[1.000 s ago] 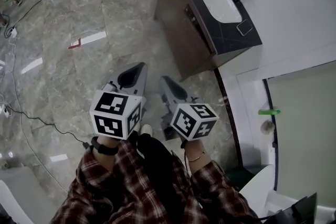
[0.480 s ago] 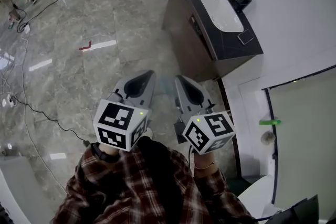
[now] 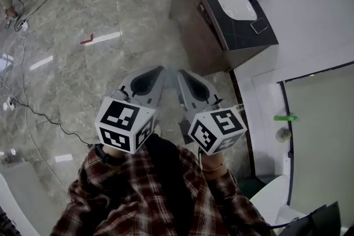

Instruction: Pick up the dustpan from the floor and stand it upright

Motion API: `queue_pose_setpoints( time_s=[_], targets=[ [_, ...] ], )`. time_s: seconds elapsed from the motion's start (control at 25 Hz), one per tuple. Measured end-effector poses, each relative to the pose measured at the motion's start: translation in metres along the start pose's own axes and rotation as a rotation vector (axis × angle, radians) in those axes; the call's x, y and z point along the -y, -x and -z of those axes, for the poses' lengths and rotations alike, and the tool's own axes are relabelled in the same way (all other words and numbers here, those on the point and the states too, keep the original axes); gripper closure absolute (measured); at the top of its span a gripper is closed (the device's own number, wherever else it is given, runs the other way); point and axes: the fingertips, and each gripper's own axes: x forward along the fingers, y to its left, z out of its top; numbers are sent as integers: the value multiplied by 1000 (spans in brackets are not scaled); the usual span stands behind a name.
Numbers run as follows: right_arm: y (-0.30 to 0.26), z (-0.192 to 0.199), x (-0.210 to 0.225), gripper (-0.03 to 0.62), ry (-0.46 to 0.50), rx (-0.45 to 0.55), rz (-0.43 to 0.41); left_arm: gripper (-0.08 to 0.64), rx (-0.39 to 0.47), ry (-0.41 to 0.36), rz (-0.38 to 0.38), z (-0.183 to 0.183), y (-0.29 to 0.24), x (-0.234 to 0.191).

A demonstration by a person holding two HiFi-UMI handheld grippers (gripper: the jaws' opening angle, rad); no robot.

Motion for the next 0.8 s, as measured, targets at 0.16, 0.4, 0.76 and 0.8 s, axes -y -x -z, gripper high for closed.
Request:
queue_pose_setpoints(
  time_s=[0.16,0.4,0.76,0.8],
  targets=[
    [-5,5,5,581,-32,-16,-15,560,-1,20,15,-1,-4,-4],
    [-15,7,10,581,-37,-38,-19,560,8,28,-7,-5,-3,-21],
    [-25,11,6,581,-12,-81,-18,560,17,56,-45,-6,8,-44],
    [-27,12,5,581,-7,-86,-18,559,17,57,-49,-6,10,-46]
  ],
)
